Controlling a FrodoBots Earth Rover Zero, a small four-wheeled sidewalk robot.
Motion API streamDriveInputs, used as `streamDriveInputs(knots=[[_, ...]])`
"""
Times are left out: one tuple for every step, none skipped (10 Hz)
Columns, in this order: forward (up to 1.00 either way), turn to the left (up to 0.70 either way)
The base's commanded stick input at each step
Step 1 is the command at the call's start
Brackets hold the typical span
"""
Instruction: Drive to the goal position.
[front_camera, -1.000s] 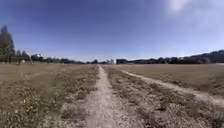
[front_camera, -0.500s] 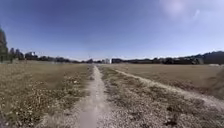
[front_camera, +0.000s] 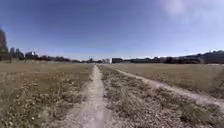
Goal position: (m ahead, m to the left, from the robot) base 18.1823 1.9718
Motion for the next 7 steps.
streamDriveInputs(knots=[[0.7, 0.0], [0.7, 0.0], [0.7, 0.0], [0.7, 0.0], [0.7, 0.0], [0.7, 0.0], [0.7, 0.0]])
